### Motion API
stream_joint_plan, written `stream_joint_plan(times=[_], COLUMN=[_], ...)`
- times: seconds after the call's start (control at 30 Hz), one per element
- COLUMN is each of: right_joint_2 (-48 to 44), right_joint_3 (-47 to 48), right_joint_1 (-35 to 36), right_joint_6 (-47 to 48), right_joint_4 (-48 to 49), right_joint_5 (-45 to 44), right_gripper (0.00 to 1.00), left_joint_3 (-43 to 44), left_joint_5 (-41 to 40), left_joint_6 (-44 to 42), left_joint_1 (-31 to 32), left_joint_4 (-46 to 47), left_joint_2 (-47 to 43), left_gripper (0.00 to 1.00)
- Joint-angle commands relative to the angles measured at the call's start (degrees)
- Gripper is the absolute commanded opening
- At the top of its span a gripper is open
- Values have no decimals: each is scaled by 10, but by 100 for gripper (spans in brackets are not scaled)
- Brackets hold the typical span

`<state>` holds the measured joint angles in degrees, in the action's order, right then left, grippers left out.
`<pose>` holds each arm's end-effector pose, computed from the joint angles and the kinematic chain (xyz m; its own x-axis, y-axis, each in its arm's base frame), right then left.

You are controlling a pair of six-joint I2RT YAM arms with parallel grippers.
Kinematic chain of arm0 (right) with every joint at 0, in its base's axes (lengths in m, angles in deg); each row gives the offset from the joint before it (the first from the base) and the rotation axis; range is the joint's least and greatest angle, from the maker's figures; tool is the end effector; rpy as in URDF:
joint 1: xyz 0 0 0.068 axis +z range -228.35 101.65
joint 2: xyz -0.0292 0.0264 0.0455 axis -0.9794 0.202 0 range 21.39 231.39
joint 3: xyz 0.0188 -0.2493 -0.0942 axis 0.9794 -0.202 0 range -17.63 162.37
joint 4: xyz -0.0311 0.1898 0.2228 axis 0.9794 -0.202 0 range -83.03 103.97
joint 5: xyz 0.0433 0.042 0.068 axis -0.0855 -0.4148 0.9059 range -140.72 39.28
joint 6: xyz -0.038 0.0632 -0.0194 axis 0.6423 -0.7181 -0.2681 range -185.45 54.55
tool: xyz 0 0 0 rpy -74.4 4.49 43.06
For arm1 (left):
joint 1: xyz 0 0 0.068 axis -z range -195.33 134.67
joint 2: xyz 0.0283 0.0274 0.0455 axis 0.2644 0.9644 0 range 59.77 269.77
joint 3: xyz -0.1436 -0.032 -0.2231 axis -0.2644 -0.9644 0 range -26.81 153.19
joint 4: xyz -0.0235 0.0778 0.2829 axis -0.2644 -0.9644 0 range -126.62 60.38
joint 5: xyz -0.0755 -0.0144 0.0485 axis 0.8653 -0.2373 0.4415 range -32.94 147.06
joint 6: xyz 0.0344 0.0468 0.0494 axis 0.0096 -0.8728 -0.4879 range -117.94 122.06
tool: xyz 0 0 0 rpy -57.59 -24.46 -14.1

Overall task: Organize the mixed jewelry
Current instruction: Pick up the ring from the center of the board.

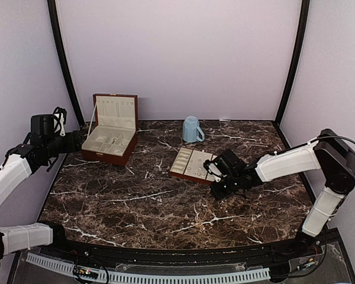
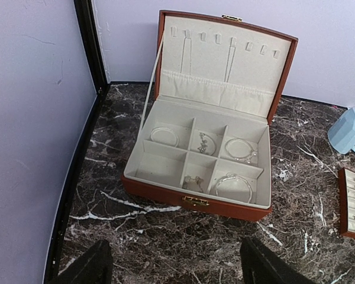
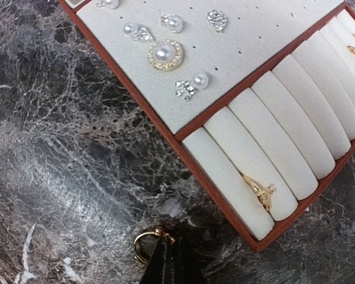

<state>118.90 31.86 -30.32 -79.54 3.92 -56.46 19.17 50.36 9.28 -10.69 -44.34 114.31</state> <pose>0.2446 0.2622 0.0842 -0.7221 -0.4403 -0.5336 -0.5449 0.8372 0.0465 0.2825 -0.0153 0.2870 -0.3875 -0.0937 -0.9171 -0.0758 0.9947 -0.0696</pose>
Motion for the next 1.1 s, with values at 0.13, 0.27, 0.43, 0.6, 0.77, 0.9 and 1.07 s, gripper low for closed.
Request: stream_joint_plan(times=[0.13, 0.27, 0.43, 0.6, 0.77, 0.9, 1.07], right_joint_2=[6, -2, -19, -40, -36, -45, -75], right_joint_3=[12, 16, 22, 19, 24, 28, 17], right_joint_1=[8, 15, 31, 44, 48, 48, 48], right_joint_6=[-42, -82, -129, -171, -186, -174, -179], right_joint_4=[-2, -6, -9, 13, 22, 0, 24], right_joint_5=[-16, -30, -39, -47, -68, -86, -87], right_gripper=[0, 0, 0, 0, 0, 0, 0], left_joint_3=[-6, -9, -15, -26, -34, -13, -10], left_joint_5=[3, 9, 35, 15, 41, 47, 105], left_joint_6=[-1, 9, 94, 224, 321, 350, 417], left_joint_1=[-3, -2, 20, 154, 258, 328, 392], left_joint_4=[3, 3, 7, 56, 141, 171, 255], left_joint_2=[0, 1, 3, 22, 89, 141, 199], left_gripper=[77, 77, 74, 74, 72, 72, 72])
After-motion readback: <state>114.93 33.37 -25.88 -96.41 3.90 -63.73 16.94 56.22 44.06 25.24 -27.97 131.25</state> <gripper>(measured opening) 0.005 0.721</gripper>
